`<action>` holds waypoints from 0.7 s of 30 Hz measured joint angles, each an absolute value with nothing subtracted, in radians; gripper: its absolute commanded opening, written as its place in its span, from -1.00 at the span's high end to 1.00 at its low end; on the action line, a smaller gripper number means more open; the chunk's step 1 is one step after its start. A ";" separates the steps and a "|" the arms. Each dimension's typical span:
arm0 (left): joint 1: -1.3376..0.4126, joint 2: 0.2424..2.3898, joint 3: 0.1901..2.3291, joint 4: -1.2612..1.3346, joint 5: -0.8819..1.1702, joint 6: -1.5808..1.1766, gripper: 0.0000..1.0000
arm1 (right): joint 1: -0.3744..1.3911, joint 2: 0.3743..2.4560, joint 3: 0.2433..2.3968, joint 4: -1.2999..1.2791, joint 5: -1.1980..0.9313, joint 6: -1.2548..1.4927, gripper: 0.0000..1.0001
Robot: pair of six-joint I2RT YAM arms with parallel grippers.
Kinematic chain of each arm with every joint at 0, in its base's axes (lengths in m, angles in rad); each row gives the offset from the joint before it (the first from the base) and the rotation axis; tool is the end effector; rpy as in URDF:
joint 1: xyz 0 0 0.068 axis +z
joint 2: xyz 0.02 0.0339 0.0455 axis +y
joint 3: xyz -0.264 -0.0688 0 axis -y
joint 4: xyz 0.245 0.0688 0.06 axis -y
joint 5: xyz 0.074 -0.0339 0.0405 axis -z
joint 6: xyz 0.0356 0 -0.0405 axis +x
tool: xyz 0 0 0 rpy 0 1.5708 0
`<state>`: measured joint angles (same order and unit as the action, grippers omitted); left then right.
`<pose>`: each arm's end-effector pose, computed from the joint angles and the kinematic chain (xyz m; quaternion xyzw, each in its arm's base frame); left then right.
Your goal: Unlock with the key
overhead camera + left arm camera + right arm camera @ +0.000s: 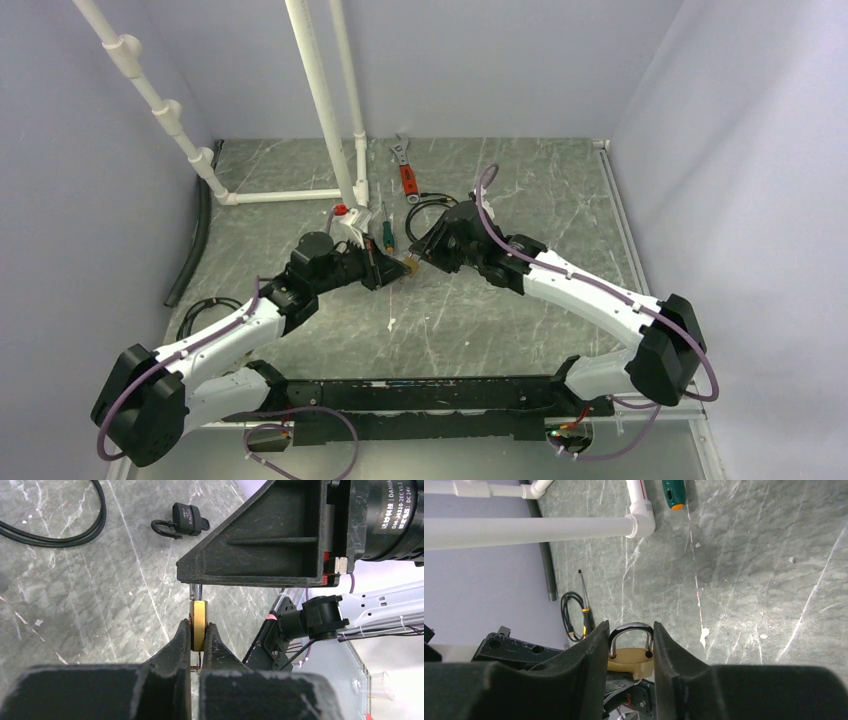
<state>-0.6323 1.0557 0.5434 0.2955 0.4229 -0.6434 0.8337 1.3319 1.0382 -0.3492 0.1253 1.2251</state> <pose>0.1824 -0.1518 0.2525 0.1272 0.7628 -0.4962 0.3947 0.2029 0.2168 0.2910 0.2010 0.8701 0.3539 0.2781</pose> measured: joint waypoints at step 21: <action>-0.624 1.112 0.503 0.427 0.457 -0.687 1.00 | 0.814 1.320 0.937 -0.161 0.075 1.143 0.92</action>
<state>-0.6239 1.1122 0.5034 0.4271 0.4572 -0.6868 0.8143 1.3197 0.9371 -0.1612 0.0746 1.1427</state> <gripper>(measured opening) 0.053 0.350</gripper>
